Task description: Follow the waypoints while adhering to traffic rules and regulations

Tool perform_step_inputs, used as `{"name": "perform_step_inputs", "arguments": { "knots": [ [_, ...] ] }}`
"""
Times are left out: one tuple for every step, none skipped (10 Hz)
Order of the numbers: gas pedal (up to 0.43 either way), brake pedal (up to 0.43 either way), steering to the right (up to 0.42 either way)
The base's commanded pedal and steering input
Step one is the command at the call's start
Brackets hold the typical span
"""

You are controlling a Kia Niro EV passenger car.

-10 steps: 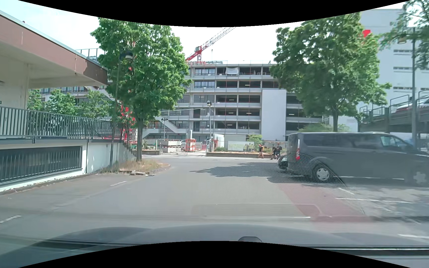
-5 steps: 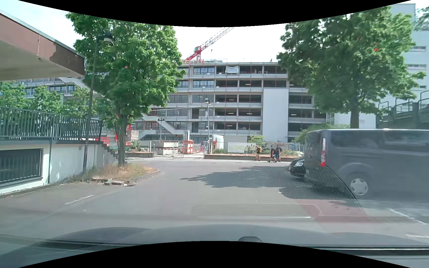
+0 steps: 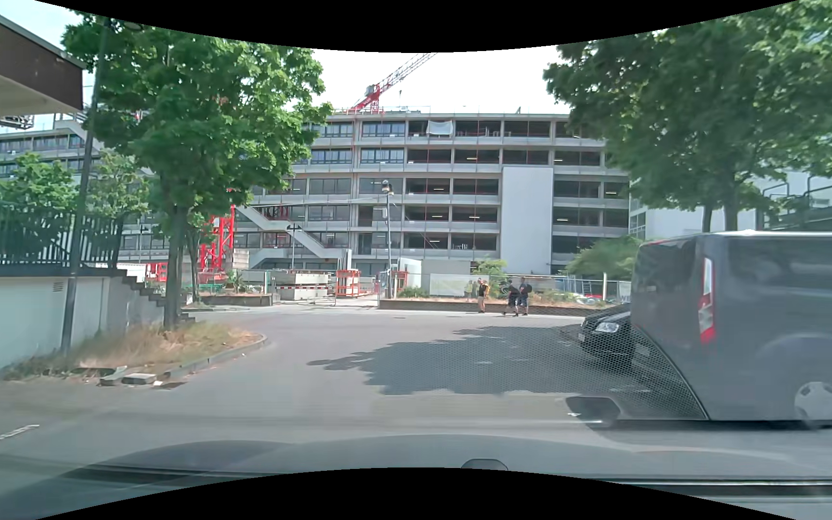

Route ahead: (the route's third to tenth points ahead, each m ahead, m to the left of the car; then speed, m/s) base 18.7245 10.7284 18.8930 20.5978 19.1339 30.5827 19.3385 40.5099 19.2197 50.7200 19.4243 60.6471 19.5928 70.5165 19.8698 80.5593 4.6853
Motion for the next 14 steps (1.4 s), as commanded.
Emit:
{"name": "perform_step_inputs", "arguments": {
  "knots": [
    [0.000,0.000,0.045],
    [0.000,0.000,0.044],
    [0.000,0.018,0.043],
    [0.000,0.030,0.043],
    [0.000,0.043,0.041],
    [0.000,0.055,0.040],
    [0.000,0.079,0.038],
    [0.000,0.091,0.033],
    [0.000,0.116,0.024],
    [0.000,0.128,0.016],
    [0.000,0.140,0.006],
    [0.000,0.140,0.000],
    [0.000,0.146,-0.002],
    [0.000,0.165,-0.002]
  ]
}}
